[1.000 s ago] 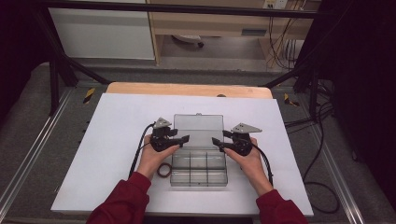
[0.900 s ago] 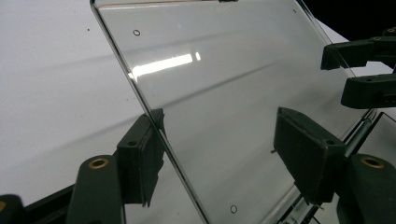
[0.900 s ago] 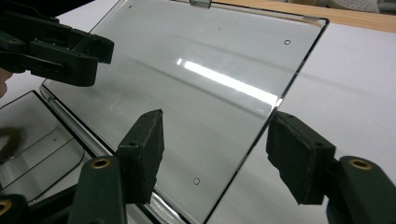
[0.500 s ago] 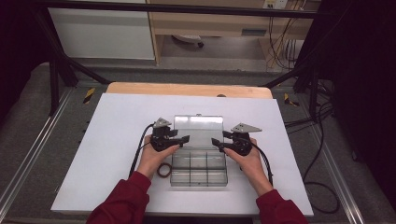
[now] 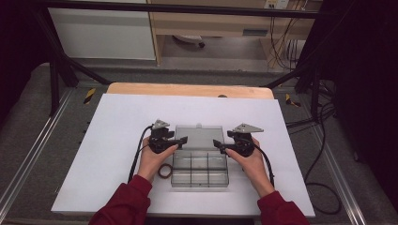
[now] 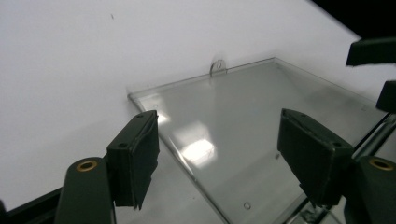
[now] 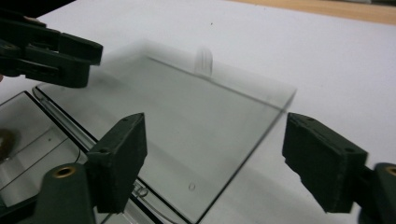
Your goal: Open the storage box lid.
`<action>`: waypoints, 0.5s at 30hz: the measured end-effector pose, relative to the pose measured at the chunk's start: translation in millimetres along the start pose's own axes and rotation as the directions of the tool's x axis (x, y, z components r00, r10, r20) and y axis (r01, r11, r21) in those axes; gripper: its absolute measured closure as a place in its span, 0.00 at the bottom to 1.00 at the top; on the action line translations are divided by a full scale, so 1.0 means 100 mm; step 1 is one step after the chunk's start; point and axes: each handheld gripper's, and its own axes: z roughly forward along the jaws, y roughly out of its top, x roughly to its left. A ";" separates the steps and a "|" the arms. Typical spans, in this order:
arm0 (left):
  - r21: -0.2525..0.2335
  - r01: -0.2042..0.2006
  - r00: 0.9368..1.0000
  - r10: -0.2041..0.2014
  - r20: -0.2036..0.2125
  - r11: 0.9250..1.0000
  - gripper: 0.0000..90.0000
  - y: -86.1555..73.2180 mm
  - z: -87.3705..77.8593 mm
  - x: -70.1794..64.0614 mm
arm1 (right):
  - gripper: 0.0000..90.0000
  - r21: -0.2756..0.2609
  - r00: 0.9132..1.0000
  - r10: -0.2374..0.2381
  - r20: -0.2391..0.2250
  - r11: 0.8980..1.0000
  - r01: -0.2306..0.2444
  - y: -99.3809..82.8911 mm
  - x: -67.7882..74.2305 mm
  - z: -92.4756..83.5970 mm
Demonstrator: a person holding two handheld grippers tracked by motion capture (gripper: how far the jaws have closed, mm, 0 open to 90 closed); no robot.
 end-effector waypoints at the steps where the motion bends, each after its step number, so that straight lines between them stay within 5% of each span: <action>1: -0.004 -0.023 1.000 0.023 -0.021 1.000 0.30 0.00 -0.04 -0.02 | 0.19 -0.003 1.000 -0.001 0.004 1.000 0.001 0.01 0.00 -0.02; 5: -0.038 -0.083 0.995 0.081 -0.058 0.996 0.20 -0.03 -0.22 -0.11 | 0.14 -0.007 1.000 0.013 0.022 1.000 -0.013 0.02 0.03 -0.08; 9: -0.018 -0.128 0.990 0.127 -0.063 0.992 0.15 -0.04 -0.34 -0.16 | 0.10 -0.027 0.998 -0.001 0.058 1.000 0.003 0.02 0.07 -0.16; 15: -0.014 -0.131 0.988 0.129 -0.089 0.991 0.13 -0.12 -0.51 -0.20 | 0.08 -0.054 0.995 -0.050 0.085 0.997 0.055 -0.01 0.13 -0.34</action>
